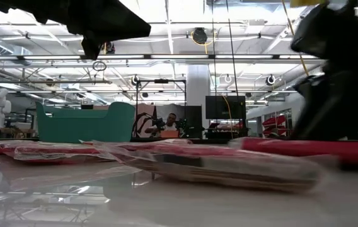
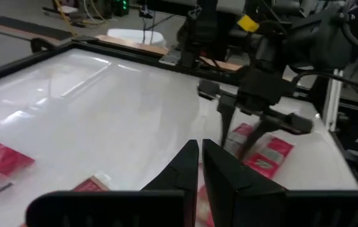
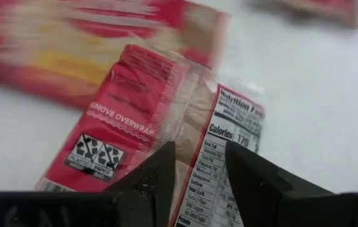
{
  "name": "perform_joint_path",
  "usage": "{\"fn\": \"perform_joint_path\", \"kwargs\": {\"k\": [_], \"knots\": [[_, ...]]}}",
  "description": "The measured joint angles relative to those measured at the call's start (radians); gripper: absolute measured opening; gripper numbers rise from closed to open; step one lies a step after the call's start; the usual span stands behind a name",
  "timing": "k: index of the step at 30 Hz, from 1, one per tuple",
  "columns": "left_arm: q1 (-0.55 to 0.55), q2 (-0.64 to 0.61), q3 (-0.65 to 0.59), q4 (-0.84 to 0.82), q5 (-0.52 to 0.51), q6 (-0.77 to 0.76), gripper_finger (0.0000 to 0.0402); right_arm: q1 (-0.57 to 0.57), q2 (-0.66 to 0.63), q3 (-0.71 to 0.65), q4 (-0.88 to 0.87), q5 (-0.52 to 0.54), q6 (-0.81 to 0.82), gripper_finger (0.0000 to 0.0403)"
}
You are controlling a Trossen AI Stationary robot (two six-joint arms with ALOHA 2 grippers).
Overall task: Sort popcorn bags into baskets
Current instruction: Stack the red popcorn bag on the red popcorn bags in the green bin
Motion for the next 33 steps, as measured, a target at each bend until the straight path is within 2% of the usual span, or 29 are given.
{"fn": "perform_joint_path", "kwargs": {"k": [6,10,12,16,21,27,30,33], "knots": [[0.027,0.0,0.0,-0.011,-0.004,0.023,0.0024,-0.132,-0.018,-0.005,-0.043,0.113,-0.217,0.0132],[0.034,0.0,0.0,-0.02,-0.004,0.038,0.0024,-0.203,-0.104,-0.005,-0.036,0.114,-0.285,0.0132],[0.033,0.0,0.0,-0.035,-0.003,0.039,0.0024,-0.202,-0.159,-0.005,-0.033,0.068,-0.309,0.0134],[0.033,0.0,0.0,-0.07,-0.003,0.063,0.0024,-0.131,-0.242,-0.004,-0.077,-0.036,-0.306,0.0146],[0.051,0.0,0.0,-0.086,-0.002,0.113,0.0024,0.004,-0.228,-0.003,-0.116,-0.065,-0.227,0.0187],[0.085,0.0,0.0,-0.086,0.005,0.14,0.0024,0.127,-0.137,-0.003,-0.114,0.024,-0.239,0.0246],[0.092,0.0,0.0,-0.091,0.006,0.124,0.0024,0.148,-0.108,-0.007,-0.116,0.078,-0.239,0.0258],[0.094,0.0,0.0,-0.103,0.006,0.12,0.0024,0.139,-0.096,-0.024,-0.11,0.089,-0.238,0.026]]}}
